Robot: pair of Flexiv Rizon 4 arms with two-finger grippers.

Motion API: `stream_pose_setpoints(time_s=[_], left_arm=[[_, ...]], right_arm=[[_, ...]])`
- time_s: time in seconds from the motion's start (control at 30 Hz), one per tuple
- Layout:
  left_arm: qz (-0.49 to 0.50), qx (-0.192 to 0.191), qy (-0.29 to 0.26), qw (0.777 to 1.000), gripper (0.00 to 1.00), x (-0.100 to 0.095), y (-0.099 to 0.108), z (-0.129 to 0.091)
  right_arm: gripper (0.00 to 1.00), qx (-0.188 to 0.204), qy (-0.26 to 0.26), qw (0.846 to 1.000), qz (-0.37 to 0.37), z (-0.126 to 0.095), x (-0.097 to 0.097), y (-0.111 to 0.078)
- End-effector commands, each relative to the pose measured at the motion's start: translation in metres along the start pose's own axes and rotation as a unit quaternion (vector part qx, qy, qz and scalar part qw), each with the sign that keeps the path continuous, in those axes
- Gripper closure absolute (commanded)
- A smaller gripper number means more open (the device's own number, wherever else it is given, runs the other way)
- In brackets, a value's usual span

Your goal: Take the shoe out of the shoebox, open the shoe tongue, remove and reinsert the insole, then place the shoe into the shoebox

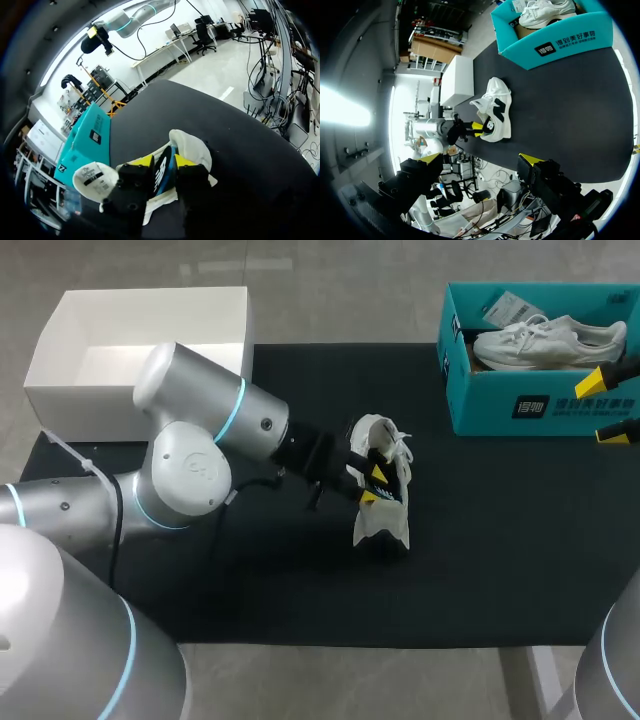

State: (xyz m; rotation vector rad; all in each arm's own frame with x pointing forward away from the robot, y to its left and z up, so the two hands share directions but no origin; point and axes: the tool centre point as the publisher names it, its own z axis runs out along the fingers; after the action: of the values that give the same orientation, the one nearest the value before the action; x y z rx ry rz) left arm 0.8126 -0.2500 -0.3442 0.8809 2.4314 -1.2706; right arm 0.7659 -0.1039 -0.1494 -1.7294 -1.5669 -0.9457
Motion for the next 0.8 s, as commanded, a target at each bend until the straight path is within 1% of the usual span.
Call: stream_pose_setpoints(time_s=[0.03,0.17,0.27,0.3,0.37,0.43,0.47,0.53,0.8], left_arm=[[-0.004,0.006,0.009,1.0,1.0,-0.005,0.008,0.014],[-0.004,0.004,0.013,1.0,1.0,-0.008,0.011,0.017],[-0.001,0.001,0.018,1.0,1.0,-0.01,0.01,0.014],[-0.003,-0.001,0.021,1.0,1.0,-0.012,0.008,0.009],[0.001,-0.002,0.005,1.0,1.0,-0.019,0.006,0.0],[0.005,-0.012,0.008,1.0,1.0,-0.022,0.003,-0.008],[0.005,-0.011,0.009,1.0,1.0,-0.023,0.002,-0.009],[0.008,-0.011,0.022,1.0,1.0,-0.023,0.002,-0.008],[-0.001,0.0,0.055,0.998,1.0,-0.014,0.004,0.013]], right_arm=[[0.0,0.0,-0.001,1.0,0.001,0.0,0.0,0.0],[0.0,0.0,-0.001,1.0,0.001,0.0,0.0,0.0],[0.0,0.0,-0.001,1.0,0.001,0.0,0.0,0.0],[0.0,0.0,-0.001,1.0,0.001,0.0,0.0,0.0],[0.0,0.0,-0.001,1.0,0.001,0.0,0.0,0.0],[0.0,0.0,-0.001,1.0,0.001,0.0,0.0,0.0],[0.0,0.0,-0.001,1.0,0.001,0.0,0.0,0.0],[0.0,0.0,-0.001,1.0,0.001,0.0,0.0,0.0],[0.0,0.0,-0.001,1.0,0.001,0.0,0.0,0.0]])
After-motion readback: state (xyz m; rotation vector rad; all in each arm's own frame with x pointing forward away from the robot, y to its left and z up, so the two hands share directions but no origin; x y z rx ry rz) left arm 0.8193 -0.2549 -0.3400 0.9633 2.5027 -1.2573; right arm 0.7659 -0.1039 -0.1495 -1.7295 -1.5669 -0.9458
